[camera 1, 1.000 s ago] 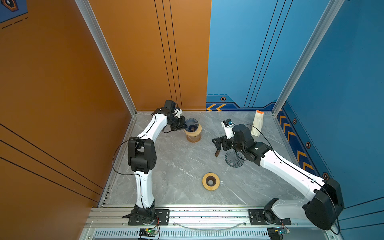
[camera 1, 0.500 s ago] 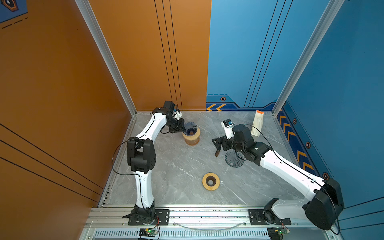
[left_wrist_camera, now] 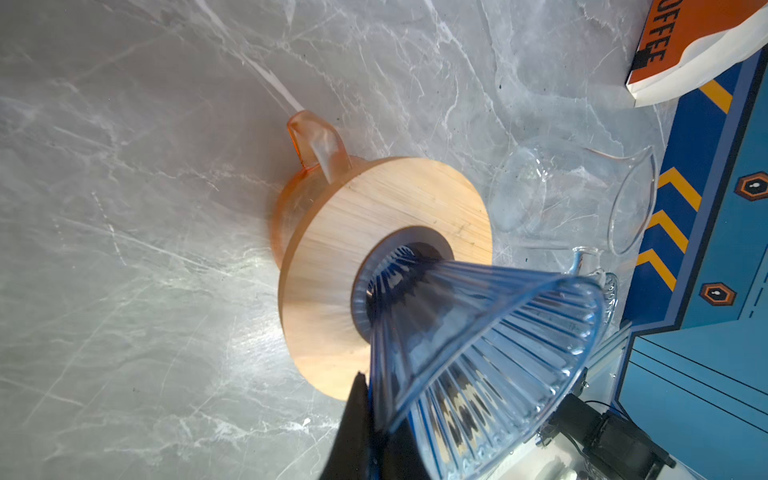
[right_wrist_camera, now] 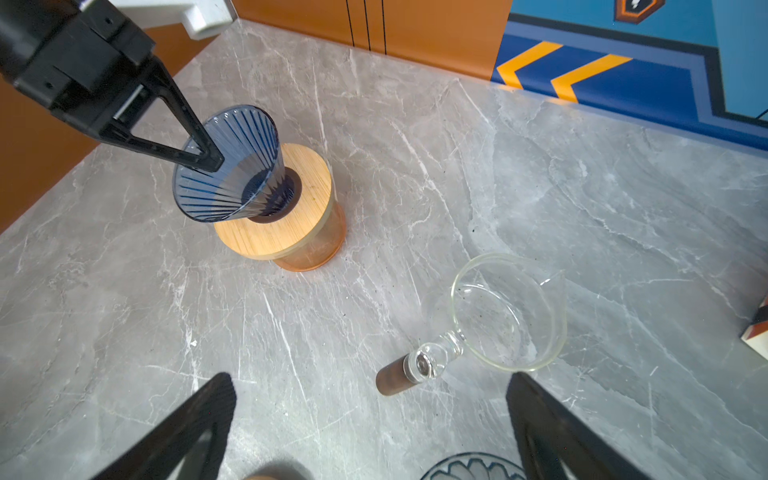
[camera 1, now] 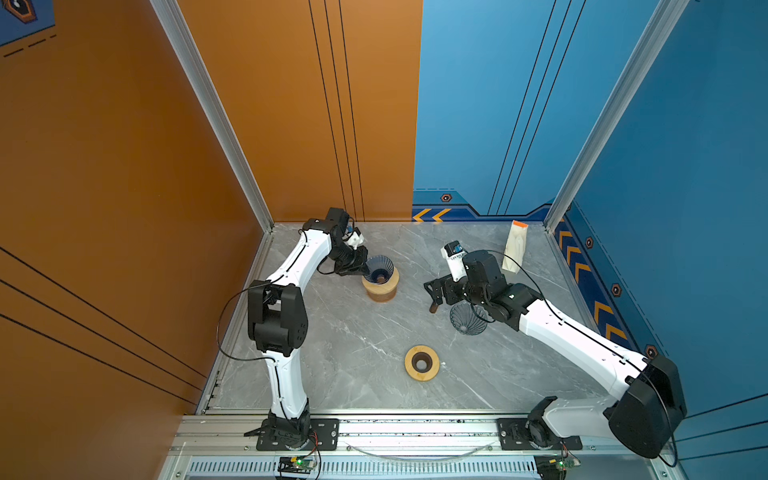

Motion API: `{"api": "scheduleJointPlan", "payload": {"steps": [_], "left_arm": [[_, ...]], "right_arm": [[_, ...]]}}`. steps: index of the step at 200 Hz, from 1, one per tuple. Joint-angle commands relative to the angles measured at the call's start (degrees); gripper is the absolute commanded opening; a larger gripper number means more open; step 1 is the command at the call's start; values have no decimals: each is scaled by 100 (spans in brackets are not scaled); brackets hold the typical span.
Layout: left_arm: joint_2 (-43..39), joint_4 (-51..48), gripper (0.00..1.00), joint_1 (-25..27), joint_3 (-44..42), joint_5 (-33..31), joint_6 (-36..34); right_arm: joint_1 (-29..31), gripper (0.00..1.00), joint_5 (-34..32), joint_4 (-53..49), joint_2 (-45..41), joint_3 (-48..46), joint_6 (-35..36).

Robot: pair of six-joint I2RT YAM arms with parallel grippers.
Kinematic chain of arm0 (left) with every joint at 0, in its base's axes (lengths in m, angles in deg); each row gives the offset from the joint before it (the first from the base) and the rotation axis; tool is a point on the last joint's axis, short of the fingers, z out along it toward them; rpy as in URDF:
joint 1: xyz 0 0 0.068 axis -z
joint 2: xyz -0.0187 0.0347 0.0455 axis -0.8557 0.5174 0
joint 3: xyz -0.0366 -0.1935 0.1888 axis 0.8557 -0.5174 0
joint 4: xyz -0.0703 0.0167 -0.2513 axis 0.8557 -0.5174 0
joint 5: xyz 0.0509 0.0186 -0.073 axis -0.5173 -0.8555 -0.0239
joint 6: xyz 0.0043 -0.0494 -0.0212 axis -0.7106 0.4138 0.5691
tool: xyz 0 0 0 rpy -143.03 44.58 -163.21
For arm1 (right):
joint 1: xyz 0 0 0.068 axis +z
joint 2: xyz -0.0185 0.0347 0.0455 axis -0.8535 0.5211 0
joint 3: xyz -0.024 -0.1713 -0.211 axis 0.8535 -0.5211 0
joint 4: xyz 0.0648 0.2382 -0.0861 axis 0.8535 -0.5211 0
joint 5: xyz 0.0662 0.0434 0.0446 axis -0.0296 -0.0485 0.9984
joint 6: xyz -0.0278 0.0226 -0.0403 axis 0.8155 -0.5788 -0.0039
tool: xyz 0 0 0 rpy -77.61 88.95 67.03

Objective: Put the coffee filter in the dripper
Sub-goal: 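Carry the blue dripper over the ring holder and lower it into the hole, then move right gripper over the blue dripper while left gripper holds it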

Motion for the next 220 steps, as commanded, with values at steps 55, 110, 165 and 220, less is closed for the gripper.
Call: {"api": "scheduleJointPlan", "payload": {"steps": [55,110,165,220], "left_arm": [[-644,-782,0,89,-424,-103,-343],[-768,-970,0,189,-506,-120,-459],[-664,-998,0,181,-436,-240,-496],[-509,-999,10,163,-183,-296,-454]], "right_arm": [[18,100,433,-884,338,685,65],[145,100,476,-1586,671,1272,-6],[329,100,215,-1702,841,1390,-78],[381,100,287,-1702,1117,1749,-282]]}}
